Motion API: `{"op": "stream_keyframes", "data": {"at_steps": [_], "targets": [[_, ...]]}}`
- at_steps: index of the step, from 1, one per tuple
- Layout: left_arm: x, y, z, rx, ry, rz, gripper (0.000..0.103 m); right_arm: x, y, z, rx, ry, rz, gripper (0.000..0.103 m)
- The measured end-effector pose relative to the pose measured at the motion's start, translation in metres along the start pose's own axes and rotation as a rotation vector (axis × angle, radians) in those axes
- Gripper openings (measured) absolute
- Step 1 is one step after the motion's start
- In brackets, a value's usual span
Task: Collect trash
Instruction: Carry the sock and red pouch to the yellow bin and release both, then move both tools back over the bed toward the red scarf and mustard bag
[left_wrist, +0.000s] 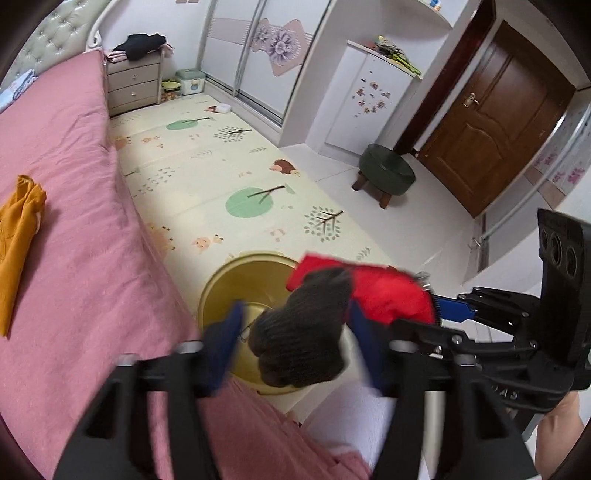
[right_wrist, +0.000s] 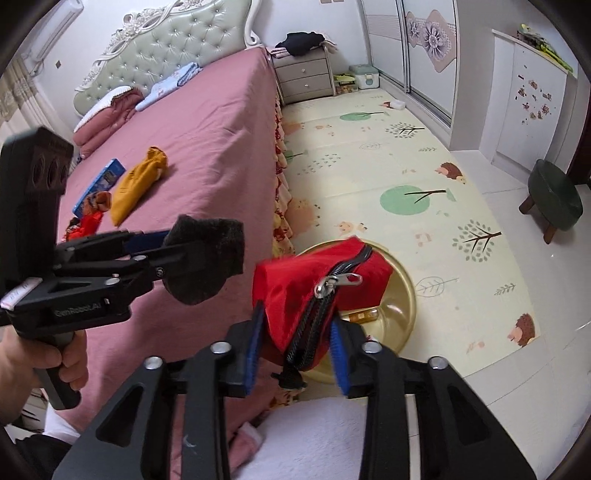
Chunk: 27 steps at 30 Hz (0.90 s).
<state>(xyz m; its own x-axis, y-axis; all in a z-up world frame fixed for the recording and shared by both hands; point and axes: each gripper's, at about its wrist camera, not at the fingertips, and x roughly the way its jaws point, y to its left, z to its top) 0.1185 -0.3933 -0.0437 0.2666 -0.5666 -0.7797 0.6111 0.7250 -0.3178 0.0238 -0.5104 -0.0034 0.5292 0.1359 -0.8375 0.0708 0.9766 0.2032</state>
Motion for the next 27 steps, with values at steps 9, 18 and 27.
{"op": "stream_keyframes", "data": {"at_steps": [9,18,27], "targets": [[-0.012,-0.002,-0.001,0.084,-0.026,0.088,0.091,-0.008,-0.017,0.005,0.1,-0.045,0.046,0.054],[-0.045,0.025,-0.019,0.054,-0.07,0.126,0.091,-0.02,0.029,0.017,0.038,-0.081,0.097,0.054],[-0.1,0.066,-0.034,0.059,-0.15,0.29,0.091,-0.015,0.101,0.031,-0.062,-0.091,0.18,0.054]]}}
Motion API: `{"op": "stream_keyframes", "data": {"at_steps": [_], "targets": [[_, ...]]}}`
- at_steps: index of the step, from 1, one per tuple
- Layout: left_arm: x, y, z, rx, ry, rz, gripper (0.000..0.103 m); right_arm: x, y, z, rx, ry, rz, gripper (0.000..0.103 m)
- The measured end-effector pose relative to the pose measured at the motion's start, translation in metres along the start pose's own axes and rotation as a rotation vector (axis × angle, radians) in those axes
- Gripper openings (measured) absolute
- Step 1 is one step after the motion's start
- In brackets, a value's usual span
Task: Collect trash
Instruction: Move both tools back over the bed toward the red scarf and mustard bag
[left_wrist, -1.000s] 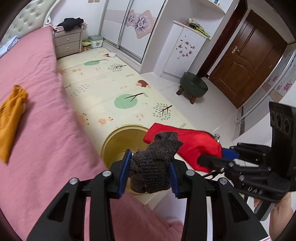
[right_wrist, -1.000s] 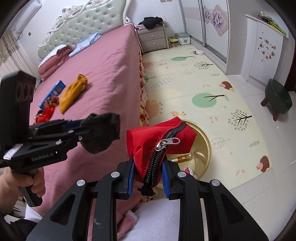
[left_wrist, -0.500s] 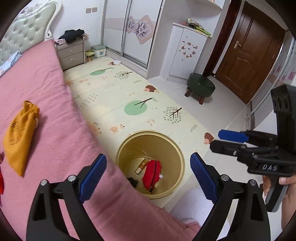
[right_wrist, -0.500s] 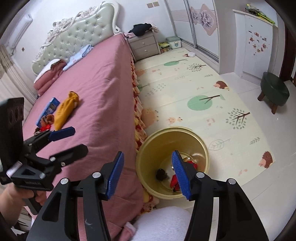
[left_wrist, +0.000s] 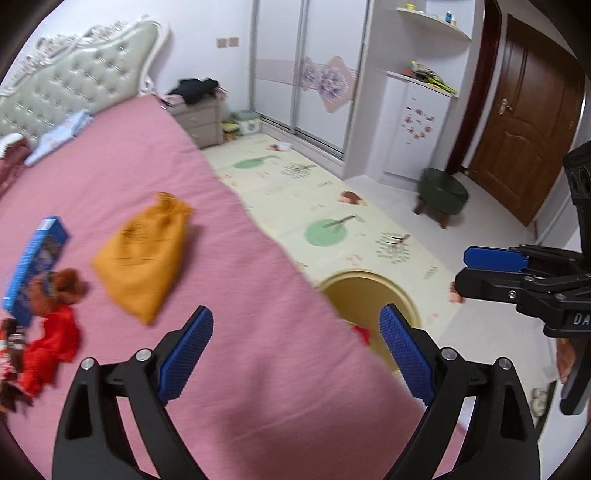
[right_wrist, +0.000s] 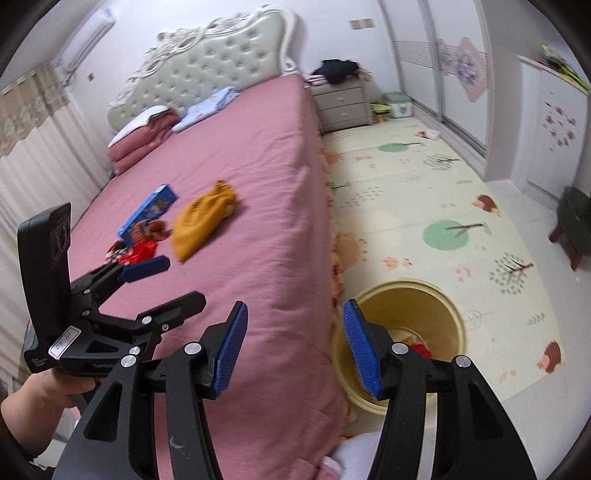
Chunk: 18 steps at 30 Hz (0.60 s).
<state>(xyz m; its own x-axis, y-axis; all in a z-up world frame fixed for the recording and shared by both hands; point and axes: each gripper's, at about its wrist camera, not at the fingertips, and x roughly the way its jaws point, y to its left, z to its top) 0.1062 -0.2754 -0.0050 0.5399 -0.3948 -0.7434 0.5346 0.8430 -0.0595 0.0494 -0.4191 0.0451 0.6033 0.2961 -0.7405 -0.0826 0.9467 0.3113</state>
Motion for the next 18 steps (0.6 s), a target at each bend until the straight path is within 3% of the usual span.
{"op": "stream_keyframes", "data": {"at_steps": [18], "targets": [[-0.051,0.117,-0.026,-0.104,-0.036,0.146,0.091,0.068,0.123,0.02,-0.163,0.07,0.09,0.054]]}}
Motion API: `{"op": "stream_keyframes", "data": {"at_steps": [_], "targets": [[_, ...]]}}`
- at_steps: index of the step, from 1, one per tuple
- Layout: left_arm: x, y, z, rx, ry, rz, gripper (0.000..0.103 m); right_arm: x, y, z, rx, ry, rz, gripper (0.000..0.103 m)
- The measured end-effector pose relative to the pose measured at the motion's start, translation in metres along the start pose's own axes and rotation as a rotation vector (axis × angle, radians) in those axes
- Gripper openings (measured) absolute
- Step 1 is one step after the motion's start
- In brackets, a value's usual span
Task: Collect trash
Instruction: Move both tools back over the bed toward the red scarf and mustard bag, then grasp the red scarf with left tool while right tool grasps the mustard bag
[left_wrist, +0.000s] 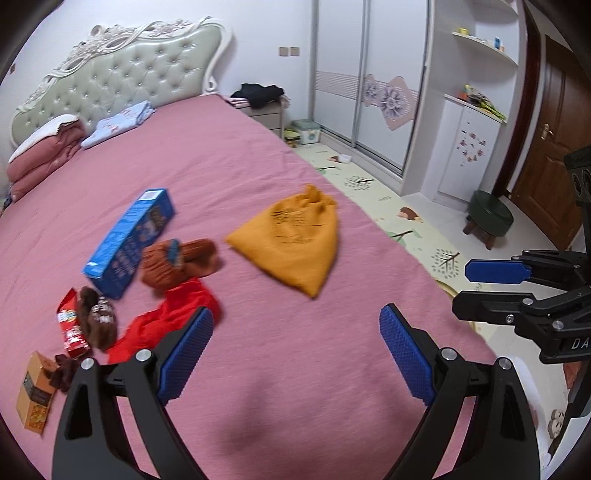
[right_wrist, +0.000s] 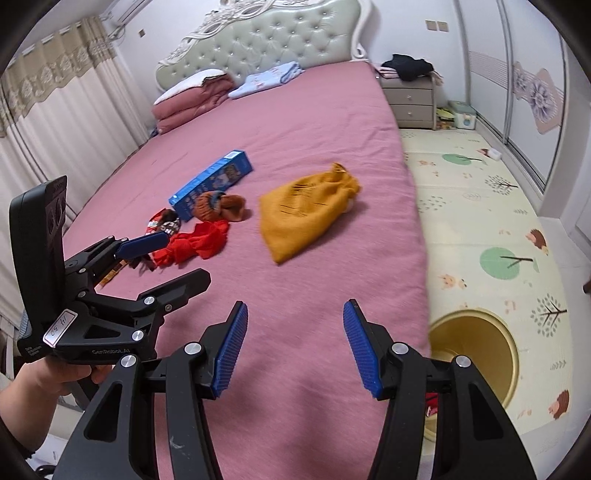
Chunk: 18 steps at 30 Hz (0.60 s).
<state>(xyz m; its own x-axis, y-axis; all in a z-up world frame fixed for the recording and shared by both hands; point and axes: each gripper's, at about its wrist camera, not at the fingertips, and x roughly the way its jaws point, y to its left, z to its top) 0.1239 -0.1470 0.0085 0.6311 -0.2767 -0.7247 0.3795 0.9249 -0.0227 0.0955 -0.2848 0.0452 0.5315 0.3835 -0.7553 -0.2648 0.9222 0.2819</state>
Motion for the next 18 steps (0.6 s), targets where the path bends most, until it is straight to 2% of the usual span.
{"op": "stream_keyframes", "data": {"at_steps": [4,12,18], "targets": [[0.0,0.027,-0.004,-0.013,-0.001,0.034,0.091,0.014,0.013,0.008,-0.011,0.004,-0.009,0.055],[0.014,0.085,-0.009,-0.03,0.033,0.104,0.091,0.044,0.02,0.021,0.014,0.026,0.002,0.067],[0.037,0.107,-0.012,0.008,0.086,0.091,0.091,0.065,0.013,0.03,0.058,0.047,0.005,0.069]]}}
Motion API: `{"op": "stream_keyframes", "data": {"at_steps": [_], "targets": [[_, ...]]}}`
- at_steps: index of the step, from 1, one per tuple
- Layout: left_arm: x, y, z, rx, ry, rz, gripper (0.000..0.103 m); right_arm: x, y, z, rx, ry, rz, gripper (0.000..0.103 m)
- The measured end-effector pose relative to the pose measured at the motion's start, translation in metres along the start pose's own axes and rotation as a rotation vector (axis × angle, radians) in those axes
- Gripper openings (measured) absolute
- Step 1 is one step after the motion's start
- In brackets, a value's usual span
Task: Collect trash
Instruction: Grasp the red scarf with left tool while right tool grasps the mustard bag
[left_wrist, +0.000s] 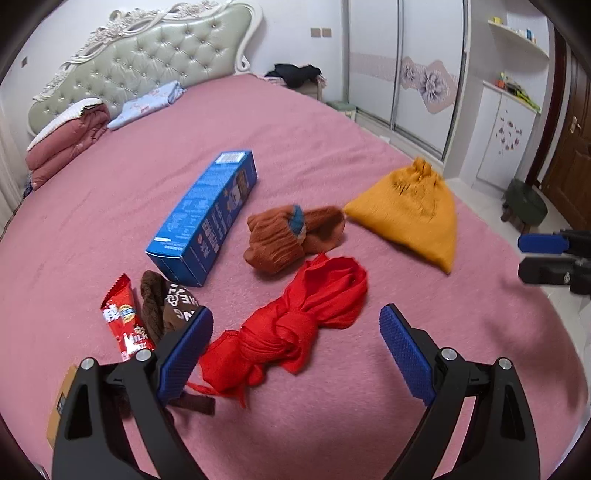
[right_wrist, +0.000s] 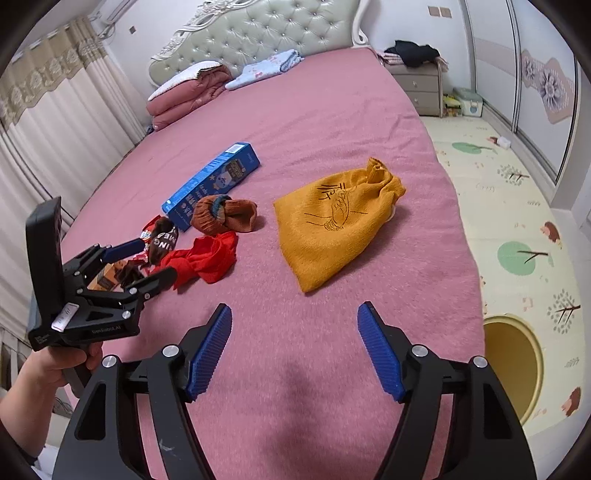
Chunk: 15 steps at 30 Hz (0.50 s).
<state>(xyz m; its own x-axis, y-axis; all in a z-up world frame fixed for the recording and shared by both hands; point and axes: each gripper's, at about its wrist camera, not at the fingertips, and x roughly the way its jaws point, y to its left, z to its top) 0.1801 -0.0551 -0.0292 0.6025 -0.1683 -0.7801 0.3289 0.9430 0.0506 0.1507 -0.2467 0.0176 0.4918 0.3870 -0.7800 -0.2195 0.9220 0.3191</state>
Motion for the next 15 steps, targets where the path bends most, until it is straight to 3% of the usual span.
{"op": "stream_keyframes", "data": {"at_steps": [8,11,15], "targets": [[0.037,0.003,-0.002,0.015,0.061,0.001,0.09,0.018,-0.008,0.011,0.01,0.023,-0.019,0.069],[0.048,0.006,-0.003,-0.014,0.091,-0.037,0.065,0.026,-0.013,0.015,0.022,0.034,-0.024,0.069],[0.052,0.012,-0.001,-0.073,0.107,-0.02,0.044,0.034,-0.02,0.021,0.039,0.045,-0.016,0.069]]}}
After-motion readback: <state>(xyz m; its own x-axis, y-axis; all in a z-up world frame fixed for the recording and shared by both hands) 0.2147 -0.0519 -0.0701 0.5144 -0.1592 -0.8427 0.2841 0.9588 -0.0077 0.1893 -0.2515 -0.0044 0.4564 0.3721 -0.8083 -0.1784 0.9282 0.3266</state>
